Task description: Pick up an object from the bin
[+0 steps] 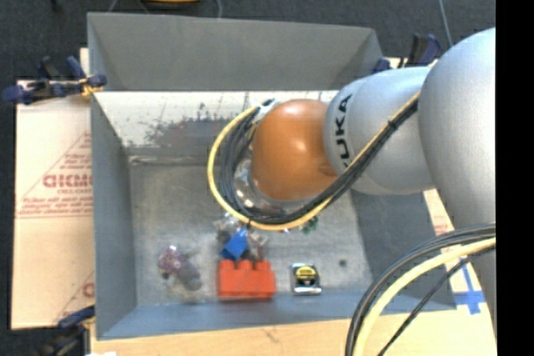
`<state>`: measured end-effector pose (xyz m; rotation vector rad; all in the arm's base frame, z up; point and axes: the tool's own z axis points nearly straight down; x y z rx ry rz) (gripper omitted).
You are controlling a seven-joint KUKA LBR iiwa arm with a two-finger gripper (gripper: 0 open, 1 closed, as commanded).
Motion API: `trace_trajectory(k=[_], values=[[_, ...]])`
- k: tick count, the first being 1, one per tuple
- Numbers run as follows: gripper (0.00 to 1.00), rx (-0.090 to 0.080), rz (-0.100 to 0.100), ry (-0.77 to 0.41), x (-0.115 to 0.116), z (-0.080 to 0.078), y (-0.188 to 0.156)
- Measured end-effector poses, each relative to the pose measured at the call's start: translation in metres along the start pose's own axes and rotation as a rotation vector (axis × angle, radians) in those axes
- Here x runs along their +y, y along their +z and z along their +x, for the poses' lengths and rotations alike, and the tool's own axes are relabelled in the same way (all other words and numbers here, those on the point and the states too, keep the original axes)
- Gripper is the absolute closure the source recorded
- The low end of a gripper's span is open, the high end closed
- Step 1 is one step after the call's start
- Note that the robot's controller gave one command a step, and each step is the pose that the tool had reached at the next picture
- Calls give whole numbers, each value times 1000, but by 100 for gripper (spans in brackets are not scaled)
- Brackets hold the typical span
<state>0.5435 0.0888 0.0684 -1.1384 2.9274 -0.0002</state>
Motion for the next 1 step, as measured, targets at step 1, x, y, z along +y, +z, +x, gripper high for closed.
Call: trace_trajectory(k=[1], values=[[100,-8,6,-15,14,13,-153]])
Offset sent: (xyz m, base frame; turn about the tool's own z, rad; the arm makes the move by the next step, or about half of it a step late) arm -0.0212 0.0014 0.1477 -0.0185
